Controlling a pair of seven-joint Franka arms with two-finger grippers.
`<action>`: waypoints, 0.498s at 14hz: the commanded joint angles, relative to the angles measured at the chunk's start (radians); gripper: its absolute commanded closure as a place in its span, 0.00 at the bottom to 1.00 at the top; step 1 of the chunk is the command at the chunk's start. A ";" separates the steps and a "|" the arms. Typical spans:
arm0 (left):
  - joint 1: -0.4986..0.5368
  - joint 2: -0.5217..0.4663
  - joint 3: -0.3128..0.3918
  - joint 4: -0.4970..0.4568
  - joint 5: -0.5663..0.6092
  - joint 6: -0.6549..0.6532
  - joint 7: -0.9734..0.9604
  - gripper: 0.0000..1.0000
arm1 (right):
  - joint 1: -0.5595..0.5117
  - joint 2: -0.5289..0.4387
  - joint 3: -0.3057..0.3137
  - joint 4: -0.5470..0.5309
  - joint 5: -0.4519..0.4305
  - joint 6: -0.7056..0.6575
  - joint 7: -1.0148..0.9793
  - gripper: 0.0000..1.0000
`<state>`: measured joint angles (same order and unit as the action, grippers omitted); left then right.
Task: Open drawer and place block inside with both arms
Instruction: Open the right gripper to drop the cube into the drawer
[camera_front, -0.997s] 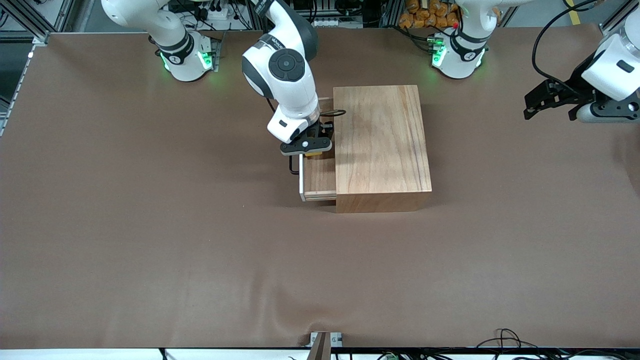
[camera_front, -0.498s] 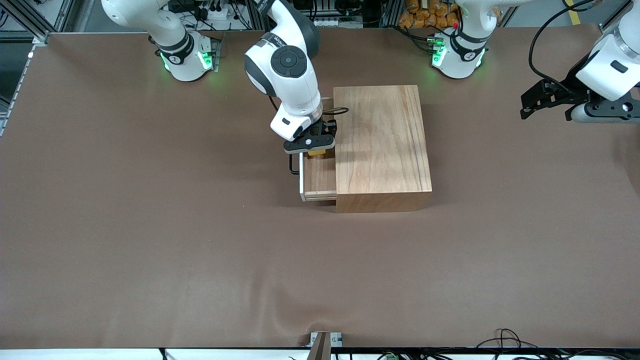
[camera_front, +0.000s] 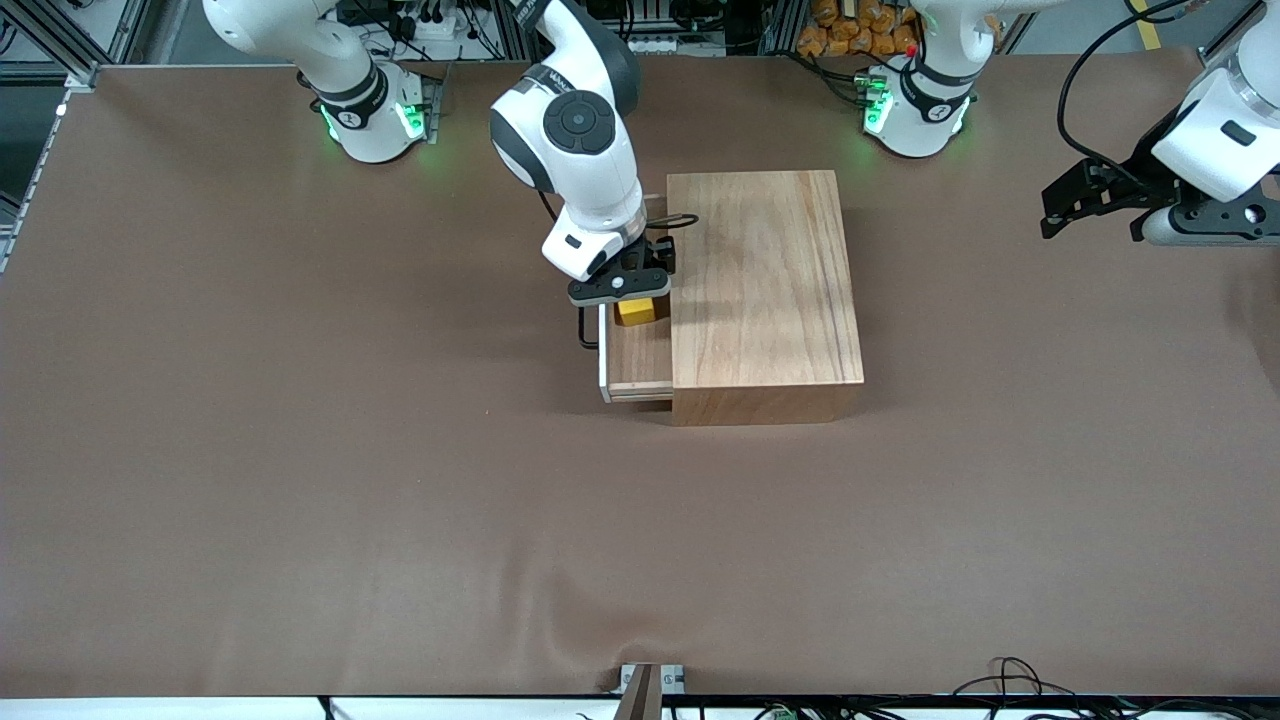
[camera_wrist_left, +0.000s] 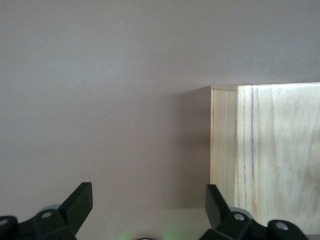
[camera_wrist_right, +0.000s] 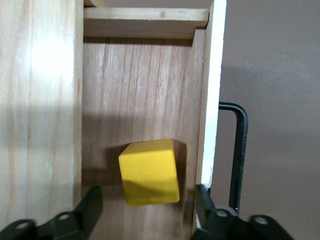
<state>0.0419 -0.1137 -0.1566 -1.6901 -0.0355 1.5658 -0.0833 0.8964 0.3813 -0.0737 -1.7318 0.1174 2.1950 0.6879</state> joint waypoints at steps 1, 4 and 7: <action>0.006 -0.027 -0.008 -0.017 0.014 0.004 0.007 0.00 | 0.013 -0.019 -0.005 -0.018 -0.008 0.000 0.039 0.00; 0.007 -0.034 -0.008 -0.019 0.014 0.002 0.007 0.00 | 0.001 -0.027 -0.008 -0.018 -0.008 -0.006 0.039 0.00; 0.006 -0.034 -0.008 -0.019 0.014 0.000 0.007 0.00 | -0.023 -0.068 -0.029 -0.002 -0.008 -0.053 0.039 0.00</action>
<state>0.0419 -0.1205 -0.1566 -1.6901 -0.0355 1.5657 -0.0833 0.8944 0.3698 -0.0912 -1.7273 0.1174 2.1870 0.7073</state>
